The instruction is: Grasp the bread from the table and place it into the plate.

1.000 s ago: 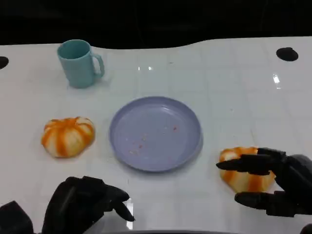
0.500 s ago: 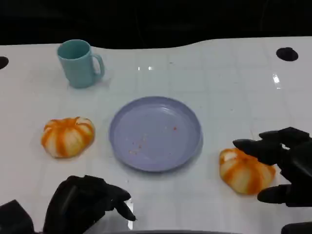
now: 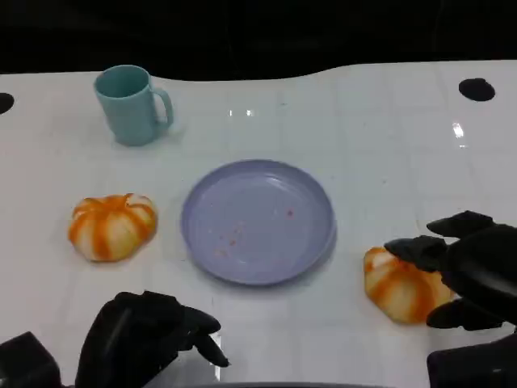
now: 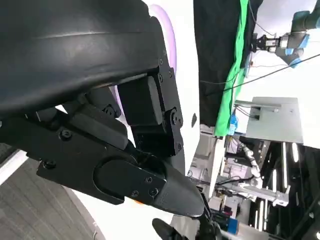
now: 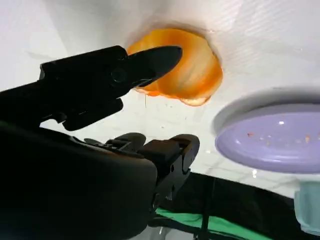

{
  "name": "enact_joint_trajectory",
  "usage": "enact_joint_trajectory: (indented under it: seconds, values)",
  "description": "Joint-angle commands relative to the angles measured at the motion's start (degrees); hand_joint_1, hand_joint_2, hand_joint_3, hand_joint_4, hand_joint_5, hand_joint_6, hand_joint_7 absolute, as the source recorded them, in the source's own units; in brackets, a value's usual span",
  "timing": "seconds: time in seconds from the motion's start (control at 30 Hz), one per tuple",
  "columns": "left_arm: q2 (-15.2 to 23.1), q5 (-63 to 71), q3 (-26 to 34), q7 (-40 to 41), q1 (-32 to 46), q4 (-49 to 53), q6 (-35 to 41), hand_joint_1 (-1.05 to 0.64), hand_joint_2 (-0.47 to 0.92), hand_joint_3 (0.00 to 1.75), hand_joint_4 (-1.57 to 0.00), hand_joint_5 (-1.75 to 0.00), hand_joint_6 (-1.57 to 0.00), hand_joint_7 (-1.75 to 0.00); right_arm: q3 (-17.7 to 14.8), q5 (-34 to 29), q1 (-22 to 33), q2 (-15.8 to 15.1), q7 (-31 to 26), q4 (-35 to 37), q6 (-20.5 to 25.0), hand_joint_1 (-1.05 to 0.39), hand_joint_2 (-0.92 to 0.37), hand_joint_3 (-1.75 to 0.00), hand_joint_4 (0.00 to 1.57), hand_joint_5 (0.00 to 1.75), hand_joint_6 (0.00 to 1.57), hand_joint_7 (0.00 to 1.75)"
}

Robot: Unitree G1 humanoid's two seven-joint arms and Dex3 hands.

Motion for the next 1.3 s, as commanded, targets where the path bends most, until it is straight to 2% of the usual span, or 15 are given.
enact_joint_trajectory:
  seconds: [0.03, 0.47, 0.6, 0.7, 0.8, 0.97, 1.3]
  values:
    - [0.24, 0.49, -0.12, 0.68, 0.54, -0.39, -0.4, -0.97, 0.9, 0.0, -1.22, -0.94, -1.57, -0.01, 2.08, -0.65, -2.88, 0.71, -0.87, 2.8, 1.82, -0.47, -0.85, 0.0, 0.33, 0.21, 0.49, 0.02]
    - [-0.18, 0.42, -0.42, 0.79, 0.78, -1.05, -0.09, -0.97, 0.9, 0.0, -1.22, -0.93, -1.56, -0.01, 7.84, -2.09, -8.56, 3.02, -0.8, 9.22, 6.6, -0.36, -0.83, -0.01, 0.42, 0.16, 0.53, 0.02]
    - [-0.2, 0.26, -0.51, 0.76, 1.06, -1.56, 0.17, -0.96, 0.9, 0.0, -1.23, -0.93, -1.56, 0.0, 9.64, -2.91, -10.86, 2.43, 3.72, 10.01, 9.08, -0.37, -0.86, -0.02, 0.53, 0.19, 0.58, 0.03]
    - [-0.22, 0.35, -0.52, 0.92, 1.14, -1.66, 0.22, -0.96, 0.9, 0.0, -1.23, -0.93, -1.56, 0.0, 10.02, -2.03, -12.19, 2.22, 8.13, 9.7, 10.85, -0.38, -0.87, -0.02, 0.56, 0.19, 0.61, 0.04]
    - [-0.17, 0.59, -0.59, 1.27, 1.28, -2.01, 0.38, -0.97, 0.9, 0.0, -1.24, -0.92, -1.56, 0.0, 9.92, -1.08, -12.94, 2.5, 8.95, 10.35, 11.42, -0.38, -0.86, -0.01, 0.59, 0.2, 0.65, 0.05]
    - [0.03, 0.39, -0.67, 1.25, 1.49, -2.41, 0.5, -0.97, 0.9, 0.0, -1.23, -0.91, -1.56, 0.0, 10.13, -0.23, -13.29, 3.59, 6.47, 12.82, 12.42, -0.37, -0.87, -0.01, 0.63, 0.2, 0.69, 0.05]
    - [0.25, 0.25, -0.67, 1.1, 1.96, -3.05, 0.65, -0.97, 0.9, 0.0, -1.23, -0.9, -1.55, 0.0, 11.42, 0.28, -14.09, 7.5, -3.53, 20.63, 13.14, -0.41, -0.89, -0.01, 0.71, 0.22, 0.74, 0.04]
